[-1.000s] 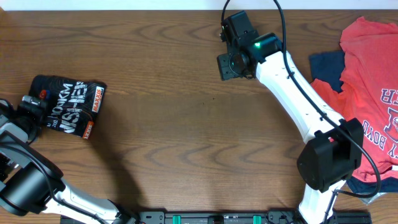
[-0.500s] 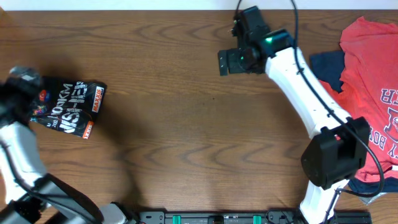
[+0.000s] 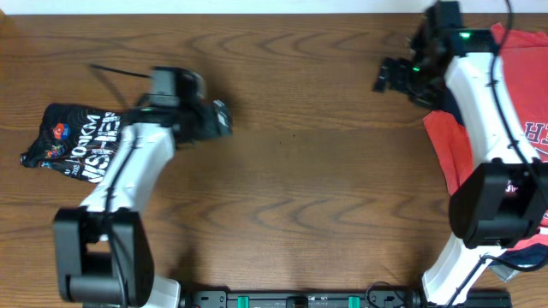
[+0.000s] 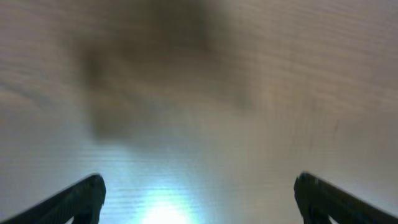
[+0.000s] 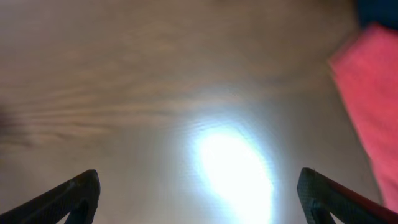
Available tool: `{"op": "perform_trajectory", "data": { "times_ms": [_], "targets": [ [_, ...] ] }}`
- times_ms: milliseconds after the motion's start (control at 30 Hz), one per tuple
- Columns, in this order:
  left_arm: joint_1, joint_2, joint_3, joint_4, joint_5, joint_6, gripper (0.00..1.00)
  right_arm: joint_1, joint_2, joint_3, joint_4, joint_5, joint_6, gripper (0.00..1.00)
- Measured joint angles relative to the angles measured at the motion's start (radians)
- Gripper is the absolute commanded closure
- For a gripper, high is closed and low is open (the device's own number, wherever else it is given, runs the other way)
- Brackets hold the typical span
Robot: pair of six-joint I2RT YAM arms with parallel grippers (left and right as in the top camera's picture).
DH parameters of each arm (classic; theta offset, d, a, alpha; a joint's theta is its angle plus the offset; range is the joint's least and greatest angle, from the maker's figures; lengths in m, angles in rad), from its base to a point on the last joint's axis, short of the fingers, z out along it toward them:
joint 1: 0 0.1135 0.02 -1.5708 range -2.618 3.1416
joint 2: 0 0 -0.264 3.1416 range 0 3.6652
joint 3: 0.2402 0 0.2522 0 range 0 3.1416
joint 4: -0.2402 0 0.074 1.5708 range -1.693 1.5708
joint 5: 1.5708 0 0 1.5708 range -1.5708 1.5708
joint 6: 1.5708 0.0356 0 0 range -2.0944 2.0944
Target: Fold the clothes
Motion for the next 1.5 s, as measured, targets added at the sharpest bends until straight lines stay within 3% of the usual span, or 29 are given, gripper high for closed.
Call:
{"op": "perform_trajectory", "data": {
  "times_ms": [300,467,700,933,1067,1167,1300,1500],
  "targets": [
    [-0.047,-0.012,-0.003,-0.537,-0.033,0.019,0.02,-0.095,0.000,0.000,-0.348,-0.007,-0.109,0.01],
    [-0.042,-0.071,-0.003,-0.711,-0.029,0.026,0.02,-0.095,-0.005,-0.006,-0.419,-0.015,-0.154,0.01],
    [-0.042,-0.266,-0.003,-0.675,-0.029,0.026,0.02,-0.092,-0.163,-0.142,-0.258,-0.019,-0.163,0.01],
    [-0.043,-0.616,-0.041,-0.509,-0.086,0.027,0.02,-0.085,-0.626,-0.490,0.137,0.001,-0.158,0.01],
    [-0.043,-0.888,-0.160,-0.392,-0.143,0.026,0.02,-0.037,-0.953,-0.753,0.387,0.078,-0.157,0.01],
    [-0.043,-1.054,-0.241,-0.330,-0.173,0.026,0.02,-0.030,-1.150,-0.890,0.473,0.111,-0.156,0.01],
    [-0.043,-1.182,-0.285,-0.337,-0.191,0.026,0.02,-0.030,-1.344,-0.990,0.483,0.136,-0.156,0.01],
    [-0.043,-1.246,-0.286,-0.369,-0.204,0.026,0.02,-0.030,-1.487,-1.012,0.300,0.145,-0.156,0.01]
  ]
}}
